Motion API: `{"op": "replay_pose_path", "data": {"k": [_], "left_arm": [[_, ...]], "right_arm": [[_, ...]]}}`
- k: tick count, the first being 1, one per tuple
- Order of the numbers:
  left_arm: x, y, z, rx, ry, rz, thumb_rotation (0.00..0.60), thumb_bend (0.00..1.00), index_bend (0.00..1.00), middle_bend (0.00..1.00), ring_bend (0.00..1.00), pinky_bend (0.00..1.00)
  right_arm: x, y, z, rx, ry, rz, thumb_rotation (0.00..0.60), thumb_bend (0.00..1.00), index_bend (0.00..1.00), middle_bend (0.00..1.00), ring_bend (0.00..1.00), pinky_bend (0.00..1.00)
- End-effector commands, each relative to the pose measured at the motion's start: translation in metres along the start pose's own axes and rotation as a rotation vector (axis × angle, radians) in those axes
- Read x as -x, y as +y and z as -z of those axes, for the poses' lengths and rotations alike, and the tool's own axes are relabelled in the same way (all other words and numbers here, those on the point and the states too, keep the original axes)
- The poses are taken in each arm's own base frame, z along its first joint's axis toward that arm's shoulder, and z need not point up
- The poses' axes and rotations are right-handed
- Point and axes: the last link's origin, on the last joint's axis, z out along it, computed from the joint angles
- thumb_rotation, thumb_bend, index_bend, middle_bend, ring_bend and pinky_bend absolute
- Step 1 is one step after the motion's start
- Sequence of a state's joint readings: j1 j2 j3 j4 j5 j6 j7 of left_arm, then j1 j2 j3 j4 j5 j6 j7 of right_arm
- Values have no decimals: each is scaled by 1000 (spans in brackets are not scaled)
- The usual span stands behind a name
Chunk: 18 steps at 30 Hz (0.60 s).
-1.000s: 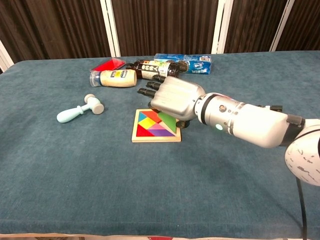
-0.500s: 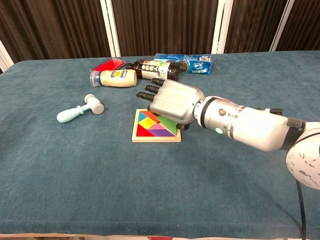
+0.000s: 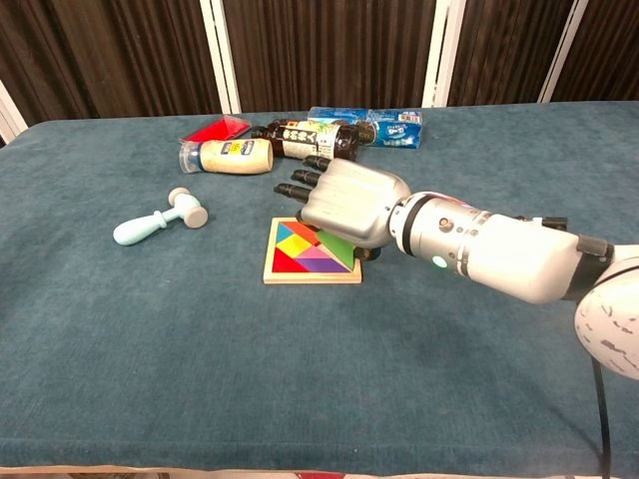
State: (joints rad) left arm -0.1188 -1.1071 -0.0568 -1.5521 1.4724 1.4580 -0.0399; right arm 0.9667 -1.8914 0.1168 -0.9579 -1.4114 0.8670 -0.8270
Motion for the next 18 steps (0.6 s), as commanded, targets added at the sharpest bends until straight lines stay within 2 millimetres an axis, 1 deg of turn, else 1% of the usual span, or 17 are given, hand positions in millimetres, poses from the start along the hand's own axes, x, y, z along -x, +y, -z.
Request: {"op": "replay_pose_path", "data": {"k": [1, 7, 13, 18], "left_arm": [[-2, -1, 0, -6, 4, 7, 600, 444, 0, 0, 0, 0], [-5, -5, 0, -19, 21, 16, 600, 442, 0, 0, 0, 0], [-5, -4, -2, -11, 17, 14, 600, 442, 0, 0, 0, 0], [-5, -4, 0, -11, 19, 14, 600, 442, 0, 0, 0, 0]], "right_arm": [[0, 0, 0, -1, -1, 2, 600, 389, 518, 0, 0, 0], [0, 0, 0, -2, -4, 7, 600, 388, 500, 0, 0, 0], [-1, -1, 0, -4, -6, 8, 600, 389, 489, 0, 0, 0], [-2, -2, 0, -4, -6, 12, 600, 389, 448, 0, 0, 0]]}}
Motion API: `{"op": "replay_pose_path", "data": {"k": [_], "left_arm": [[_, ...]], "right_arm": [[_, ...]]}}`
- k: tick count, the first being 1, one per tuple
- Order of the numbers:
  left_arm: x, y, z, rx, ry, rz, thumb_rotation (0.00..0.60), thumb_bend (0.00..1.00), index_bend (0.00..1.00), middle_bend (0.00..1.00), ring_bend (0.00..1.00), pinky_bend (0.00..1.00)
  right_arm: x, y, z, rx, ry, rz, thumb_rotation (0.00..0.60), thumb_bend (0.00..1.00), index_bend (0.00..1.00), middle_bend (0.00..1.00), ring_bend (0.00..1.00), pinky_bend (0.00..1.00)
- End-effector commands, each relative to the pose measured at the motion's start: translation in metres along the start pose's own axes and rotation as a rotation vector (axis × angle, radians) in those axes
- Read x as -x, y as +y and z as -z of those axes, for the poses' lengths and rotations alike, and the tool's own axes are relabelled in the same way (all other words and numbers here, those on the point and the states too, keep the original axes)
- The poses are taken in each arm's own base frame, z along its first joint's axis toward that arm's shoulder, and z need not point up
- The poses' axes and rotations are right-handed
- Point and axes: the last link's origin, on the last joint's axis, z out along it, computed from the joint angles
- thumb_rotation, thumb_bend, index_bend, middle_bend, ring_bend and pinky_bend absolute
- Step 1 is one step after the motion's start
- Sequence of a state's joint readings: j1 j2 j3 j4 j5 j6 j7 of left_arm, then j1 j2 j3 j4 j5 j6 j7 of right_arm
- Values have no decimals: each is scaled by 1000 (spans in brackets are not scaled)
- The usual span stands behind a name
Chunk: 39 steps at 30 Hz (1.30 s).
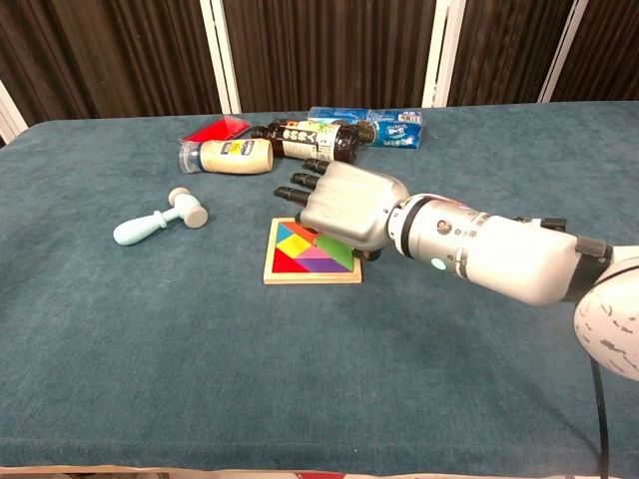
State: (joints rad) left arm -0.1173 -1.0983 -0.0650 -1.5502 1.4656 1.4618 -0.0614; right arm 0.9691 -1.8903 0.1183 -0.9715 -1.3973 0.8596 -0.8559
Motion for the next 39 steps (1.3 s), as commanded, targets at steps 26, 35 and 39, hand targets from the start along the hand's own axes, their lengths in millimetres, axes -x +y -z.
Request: {"op": "replay_pose_path", "data": {"k": [26, 35, 39], "left_arm": [[3, 6, 8, 31, 19, -31, 600, 444, 0, 0, 0, 0], [6, 19, 13, 94, 28, -49, 600, 444, 0, 0, 0, 0], [8, 23, 14, 100, 23, -52, 600, 444, 0, 0, 0, 0]], "right_arm": [[11, 98, 240, 576, 10, -506, 600, 327, 0, 0, 0, 0], [59, 114, 367, 922, -133, -731, 600, 233, 0, 0, 0, 0], [56, 117, 371, 932, -90, -739, 600, 218, 0, 0, 0, 0]]}}
